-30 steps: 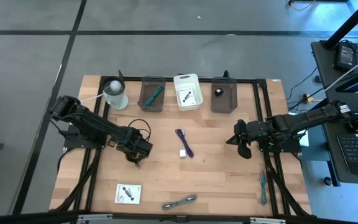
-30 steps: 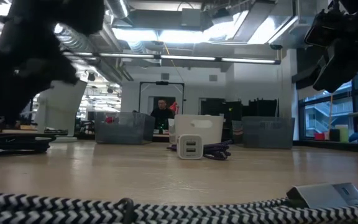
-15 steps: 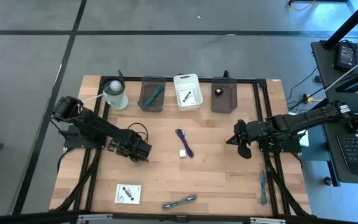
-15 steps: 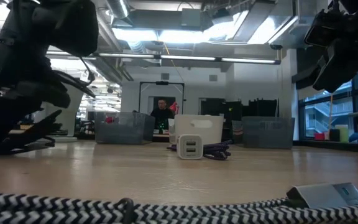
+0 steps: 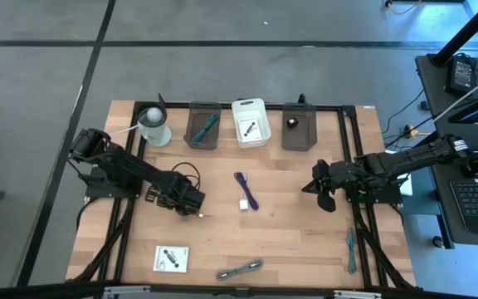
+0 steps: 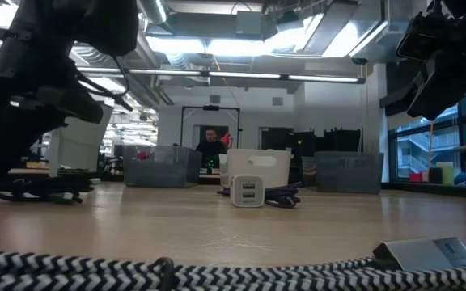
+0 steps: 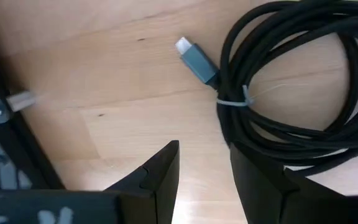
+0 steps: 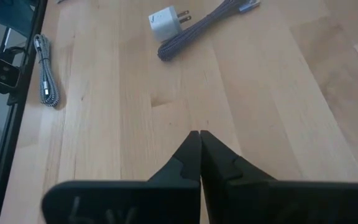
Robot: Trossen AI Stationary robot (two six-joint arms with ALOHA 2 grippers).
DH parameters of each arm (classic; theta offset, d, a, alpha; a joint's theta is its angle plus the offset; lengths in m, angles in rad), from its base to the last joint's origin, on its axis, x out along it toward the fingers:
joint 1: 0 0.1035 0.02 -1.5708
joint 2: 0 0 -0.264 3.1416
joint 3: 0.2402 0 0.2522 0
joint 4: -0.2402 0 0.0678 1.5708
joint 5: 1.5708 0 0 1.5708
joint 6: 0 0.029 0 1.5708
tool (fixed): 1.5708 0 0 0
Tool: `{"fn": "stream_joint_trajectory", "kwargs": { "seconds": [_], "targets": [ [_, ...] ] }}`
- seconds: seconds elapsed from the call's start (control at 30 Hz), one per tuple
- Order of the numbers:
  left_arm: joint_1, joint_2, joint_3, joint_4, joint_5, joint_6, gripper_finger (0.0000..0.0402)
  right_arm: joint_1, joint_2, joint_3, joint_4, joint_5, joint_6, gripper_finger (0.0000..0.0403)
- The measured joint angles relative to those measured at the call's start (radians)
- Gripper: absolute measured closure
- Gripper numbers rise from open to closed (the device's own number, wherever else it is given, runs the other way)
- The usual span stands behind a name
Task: Pick and place items into bin
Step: Put the black charger cable into the left black bin
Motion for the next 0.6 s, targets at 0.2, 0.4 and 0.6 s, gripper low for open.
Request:
{"fn": "stream_joint_trajectory", "kwargs": {
  "seconds": [0.2, 0.4, 0.6],
  "targets": [
    [0.019, -0.004, 0.034, -0.041, -0.033, -0.001, 0.0263, 0.0, 0.0, 0.0, 0.0, 0.0, 0.0, 0.0402],
    [0.053, -0.006, 0.038, -0.028, -0.051, -0.042, 0.0263, 0.0, 0.0, 0.0, 0.0, 0.0, 0.0, 0.0402],
    [0.058, -0.006, 0.037, -0.003, -0.051, -0.139, 0.0263, 0.0, 0.0, 0.0, 0.0, 0.0, 0.0, 0.0402]
  ]
}}
